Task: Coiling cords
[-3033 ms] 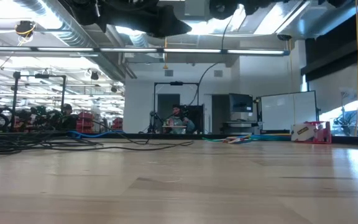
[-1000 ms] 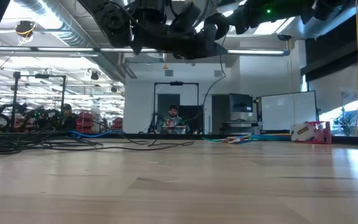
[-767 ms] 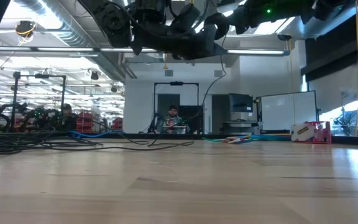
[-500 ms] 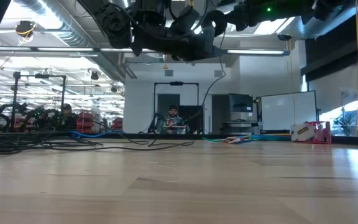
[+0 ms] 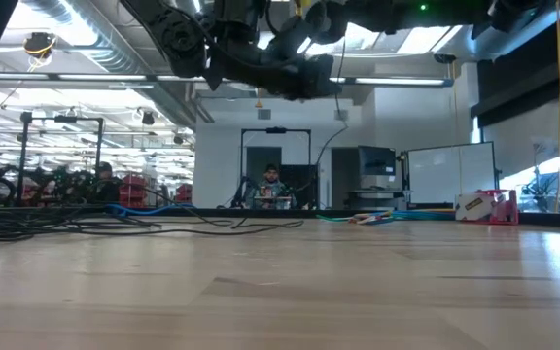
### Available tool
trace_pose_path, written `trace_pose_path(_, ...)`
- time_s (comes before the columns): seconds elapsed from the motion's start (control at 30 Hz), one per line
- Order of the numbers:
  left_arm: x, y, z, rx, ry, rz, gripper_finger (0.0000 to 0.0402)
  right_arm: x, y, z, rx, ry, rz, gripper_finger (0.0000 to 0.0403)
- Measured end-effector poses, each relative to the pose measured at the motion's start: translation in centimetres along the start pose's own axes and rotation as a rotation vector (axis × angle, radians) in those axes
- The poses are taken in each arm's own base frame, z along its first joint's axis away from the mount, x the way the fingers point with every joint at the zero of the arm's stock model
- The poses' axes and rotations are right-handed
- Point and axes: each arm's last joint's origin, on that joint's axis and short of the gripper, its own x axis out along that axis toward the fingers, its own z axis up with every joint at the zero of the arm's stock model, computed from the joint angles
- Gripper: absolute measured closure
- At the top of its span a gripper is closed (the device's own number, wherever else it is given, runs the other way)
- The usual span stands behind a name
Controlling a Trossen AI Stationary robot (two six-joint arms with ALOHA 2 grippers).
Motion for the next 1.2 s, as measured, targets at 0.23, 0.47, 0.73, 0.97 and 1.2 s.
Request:
trace_pose_path(0.23,0.4,1.6,-1.0,0.001,0.065,0.041,0.0397,0.0,0.1,-0.1,0.006,-0.002,0.022,0.0394)
trace_pose_path(0.47,-0.1,2.5,-0.3,0.122,0.117,0.124,0.0399,0.0,0.2,-0.3,-0.003,0.02,0.034,0.0394)
trace_pose_path(0.73,-2.9,4.6,3.5,0.221,0.15,0.2,0.0399,-0.1,0.4,-0.7,-0.087,0.07,0.047,0.0394)
trace_pose_path(0.97,-4.9,6.0,6.1,0.226,0.121,0.214,0.0395,-0.1,0.5,-0.9,-0.125,0.094,0.053,0.0394)
trace_pose_path(1.2,-6.1,6.1,7.8,0.173,0.053,0.217,0.0399,0.0,0.6,-1.3,-0.177,0.136,0.037,0.0394)
